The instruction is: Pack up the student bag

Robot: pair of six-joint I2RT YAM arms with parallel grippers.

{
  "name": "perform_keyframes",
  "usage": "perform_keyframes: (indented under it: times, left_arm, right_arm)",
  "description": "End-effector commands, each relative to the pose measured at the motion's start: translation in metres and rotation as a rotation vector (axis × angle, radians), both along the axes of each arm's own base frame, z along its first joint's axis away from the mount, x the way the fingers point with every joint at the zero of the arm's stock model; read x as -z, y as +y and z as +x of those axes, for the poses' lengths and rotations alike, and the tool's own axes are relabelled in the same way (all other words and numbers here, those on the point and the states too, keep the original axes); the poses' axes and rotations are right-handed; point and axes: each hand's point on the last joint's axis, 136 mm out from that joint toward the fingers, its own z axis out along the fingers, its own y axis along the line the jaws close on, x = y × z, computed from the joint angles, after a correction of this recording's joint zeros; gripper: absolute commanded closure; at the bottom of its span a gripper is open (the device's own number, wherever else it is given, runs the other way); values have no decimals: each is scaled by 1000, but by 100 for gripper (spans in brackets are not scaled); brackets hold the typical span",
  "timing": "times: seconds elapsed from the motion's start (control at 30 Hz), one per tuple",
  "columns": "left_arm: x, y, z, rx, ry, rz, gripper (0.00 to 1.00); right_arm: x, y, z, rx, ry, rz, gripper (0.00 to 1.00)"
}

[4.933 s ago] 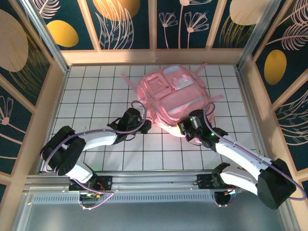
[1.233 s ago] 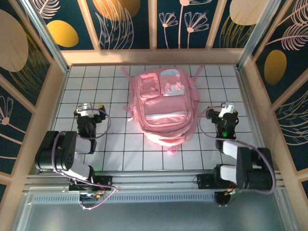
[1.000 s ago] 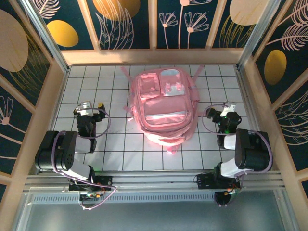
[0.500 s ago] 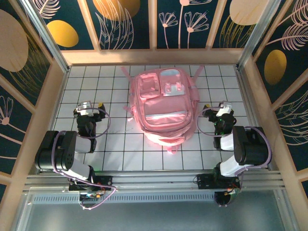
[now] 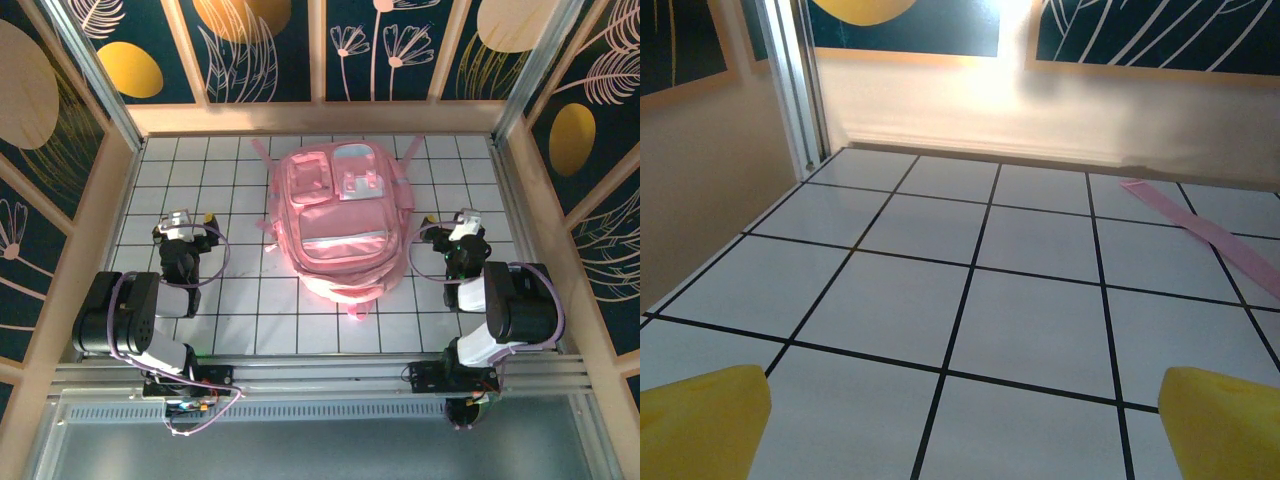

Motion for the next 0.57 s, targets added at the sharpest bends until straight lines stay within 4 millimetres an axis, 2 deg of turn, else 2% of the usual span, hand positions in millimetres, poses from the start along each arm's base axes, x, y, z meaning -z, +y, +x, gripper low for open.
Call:
perform_keyframes:
  times: [0.0,0.53]
  left_arm:
    - [-13,3,3,-13,-50,1,1]
    - [-12,3,2,-12,-48,2,1]
  right_arm:
    - [-13,5,6,-25,-47,-19,1]
    - [-12,5,6,-25,-45,-19,1]
